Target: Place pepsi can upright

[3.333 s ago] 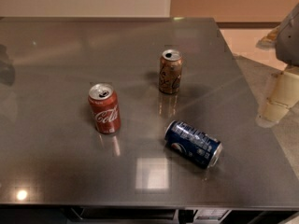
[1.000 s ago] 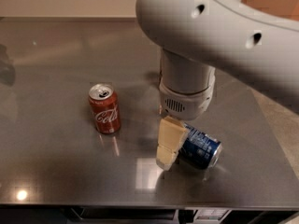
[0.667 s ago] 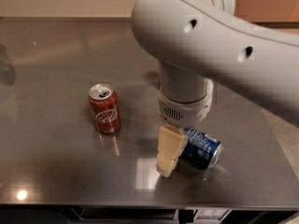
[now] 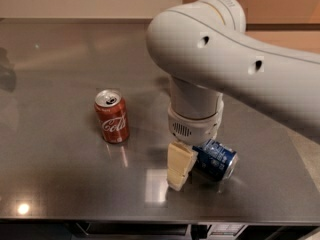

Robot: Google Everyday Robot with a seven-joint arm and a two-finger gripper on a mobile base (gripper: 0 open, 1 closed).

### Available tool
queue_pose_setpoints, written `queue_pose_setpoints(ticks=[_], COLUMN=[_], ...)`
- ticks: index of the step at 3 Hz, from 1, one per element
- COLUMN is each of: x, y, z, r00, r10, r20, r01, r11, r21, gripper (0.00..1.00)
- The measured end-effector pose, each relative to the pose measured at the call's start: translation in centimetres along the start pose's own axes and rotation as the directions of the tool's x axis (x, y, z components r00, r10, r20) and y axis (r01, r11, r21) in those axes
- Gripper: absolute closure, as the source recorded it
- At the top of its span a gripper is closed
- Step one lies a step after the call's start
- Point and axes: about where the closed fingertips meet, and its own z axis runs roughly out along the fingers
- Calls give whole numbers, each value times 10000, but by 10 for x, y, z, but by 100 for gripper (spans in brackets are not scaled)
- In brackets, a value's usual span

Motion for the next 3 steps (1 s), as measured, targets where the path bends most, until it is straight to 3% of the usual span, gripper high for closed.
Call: queue_pose_setpoints(ticks=[2, 3], x=[-4, -7], y=[-11, -26], z=[-2, -24], r00=[9991, 9928], r10=[302, 254], r20=[299, 1167], r01=[-291, -190], r11=[9988, 9983], r21=[-382, -557], gripper=[64, 88])
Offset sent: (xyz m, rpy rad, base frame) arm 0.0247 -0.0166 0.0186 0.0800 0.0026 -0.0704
